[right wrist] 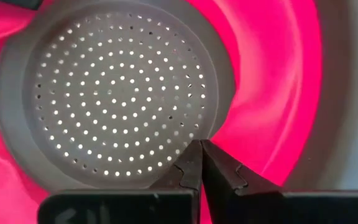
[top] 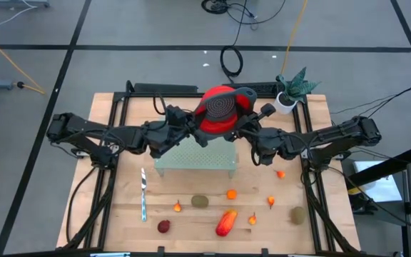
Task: Pick & Place Fruit
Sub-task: Put the strainer bowl on the shelf
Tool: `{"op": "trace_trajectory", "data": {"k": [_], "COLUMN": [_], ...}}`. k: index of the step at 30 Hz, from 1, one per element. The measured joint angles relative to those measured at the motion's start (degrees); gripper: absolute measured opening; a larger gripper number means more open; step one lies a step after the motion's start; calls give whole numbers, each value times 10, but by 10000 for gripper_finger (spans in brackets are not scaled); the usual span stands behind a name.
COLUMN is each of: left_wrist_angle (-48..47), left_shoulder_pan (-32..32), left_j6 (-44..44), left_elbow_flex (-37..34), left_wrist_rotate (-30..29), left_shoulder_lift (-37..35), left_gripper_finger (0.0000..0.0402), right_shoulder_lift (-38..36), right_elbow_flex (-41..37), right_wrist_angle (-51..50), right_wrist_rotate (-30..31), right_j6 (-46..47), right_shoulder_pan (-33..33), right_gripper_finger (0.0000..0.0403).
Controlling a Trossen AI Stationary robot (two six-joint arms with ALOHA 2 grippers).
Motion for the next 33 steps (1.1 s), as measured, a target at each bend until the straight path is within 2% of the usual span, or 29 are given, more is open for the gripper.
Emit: {"op": "trace_trajectory", "data": {"k": [3, 7, 13, 16, 19, 24, 33], "left_wrist_angle": [0, -3, -4, -2, -1, -5, 90], "left_shoulder_pan": [-3, -4, -5, -5, -5, -5, -4], "left_j6": [0, -1, 0, -2, -5, 1, 42], "left_elbow_flex": [0, -1, -1, -1, -1, 0, 0], "left_wrist_rotate": [0, 6, 5, 23, 34, 18, 42], "left_shoulder_lift": [0, 0, -1, -1, -1, 3, 49], "left_gripper_finger": [2, 2, 2, 2, 1, 1, 1], "right_shoulder_lift": [0, -1, -2, -2, -1, -1, 12], "right_elbow_flex": [0, -1, -1, -1, 0, 0, 0], "right_wrist_angle": [0, 2, 3, 5, 5, 4, 6], "right_wrist_rotate": [-16, -81, -112, -132, -132, -120, -61], "right_j6": [6, 40, 74, 85, 86, 87, 79], "right_shoulder_pan": [0, 7, 7, 7, 7, 7, -1], "right_gripper_finger": [0, 0, 0, 0, 0, 0, 0]}}
